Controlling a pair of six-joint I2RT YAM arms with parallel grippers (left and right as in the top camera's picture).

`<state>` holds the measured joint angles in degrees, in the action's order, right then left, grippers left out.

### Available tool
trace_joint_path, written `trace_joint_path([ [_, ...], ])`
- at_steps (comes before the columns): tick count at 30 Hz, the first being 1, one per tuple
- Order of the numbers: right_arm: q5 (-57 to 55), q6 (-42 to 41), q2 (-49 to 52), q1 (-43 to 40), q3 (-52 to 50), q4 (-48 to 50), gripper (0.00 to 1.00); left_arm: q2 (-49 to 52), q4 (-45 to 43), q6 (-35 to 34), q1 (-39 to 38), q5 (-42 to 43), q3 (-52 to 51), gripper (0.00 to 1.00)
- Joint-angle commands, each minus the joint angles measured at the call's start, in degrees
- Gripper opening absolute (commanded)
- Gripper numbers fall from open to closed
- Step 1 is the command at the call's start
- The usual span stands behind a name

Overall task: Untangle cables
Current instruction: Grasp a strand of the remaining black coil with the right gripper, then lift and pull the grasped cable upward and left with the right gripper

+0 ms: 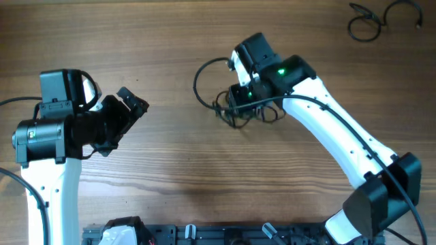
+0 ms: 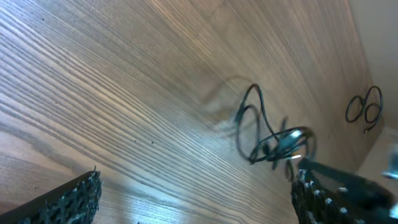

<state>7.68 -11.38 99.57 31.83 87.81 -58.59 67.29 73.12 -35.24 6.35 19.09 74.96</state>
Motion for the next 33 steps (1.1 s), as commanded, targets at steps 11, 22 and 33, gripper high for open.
trace_joint_path([
  [11, -7.9, -1.4, 0.9, -0.3, -1.5, -0.5, 0.51, 0.0, -0.2, 0.5, -0.2, -0.8, -0.1, 1.0],
  [22, 1.4, 2.0, 1.4, -20.2, -8.6, -10.9, 0.94, 0.0, -0.2, 0.5, -0.2, -0.8, -0.1, 1.0],
  [33, 1.2, 3.7, 1.4, -20.2, -21.8, -3.4, 0.63, 0.0, -0.2, 0.5, -0.2, -0.8, -0.1, 1.0],
])
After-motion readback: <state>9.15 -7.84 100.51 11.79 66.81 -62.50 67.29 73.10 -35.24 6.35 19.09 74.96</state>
